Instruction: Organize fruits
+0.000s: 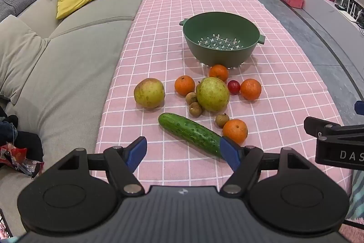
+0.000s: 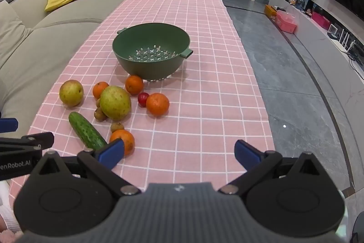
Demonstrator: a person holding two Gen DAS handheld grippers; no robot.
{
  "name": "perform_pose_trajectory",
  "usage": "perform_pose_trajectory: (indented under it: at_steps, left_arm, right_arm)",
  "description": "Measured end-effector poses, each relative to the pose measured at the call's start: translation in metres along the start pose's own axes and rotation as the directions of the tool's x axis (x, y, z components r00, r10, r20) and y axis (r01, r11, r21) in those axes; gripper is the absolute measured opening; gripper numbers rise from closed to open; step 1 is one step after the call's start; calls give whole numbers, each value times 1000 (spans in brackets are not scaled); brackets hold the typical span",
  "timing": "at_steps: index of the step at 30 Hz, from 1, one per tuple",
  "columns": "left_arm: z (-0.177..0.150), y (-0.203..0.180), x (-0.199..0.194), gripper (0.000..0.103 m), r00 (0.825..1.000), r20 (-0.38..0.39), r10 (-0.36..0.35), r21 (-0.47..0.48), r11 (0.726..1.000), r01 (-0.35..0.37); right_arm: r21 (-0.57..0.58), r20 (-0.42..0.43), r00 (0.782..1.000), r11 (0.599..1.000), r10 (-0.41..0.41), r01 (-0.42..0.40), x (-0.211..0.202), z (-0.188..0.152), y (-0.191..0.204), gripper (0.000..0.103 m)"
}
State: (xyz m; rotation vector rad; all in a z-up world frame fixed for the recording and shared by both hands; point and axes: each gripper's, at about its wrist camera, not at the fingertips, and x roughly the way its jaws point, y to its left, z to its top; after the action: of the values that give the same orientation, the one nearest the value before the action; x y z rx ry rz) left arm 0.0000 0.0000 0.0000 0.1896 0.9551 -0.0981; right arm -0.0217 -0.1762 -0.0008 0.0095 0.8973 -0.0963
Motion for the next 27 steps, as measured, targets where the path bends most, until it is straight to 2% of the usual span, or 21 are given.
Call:
perform_pose_trajectory:
  at_steps: [27]
  left_arm:
    - [0, 0, 0, 86, 1000, 3, -1, 0, 1000, 1]
  right_arm:
    - [-12, -9, 1000, 1000, 1, -1, 2, -4, 2, 99]
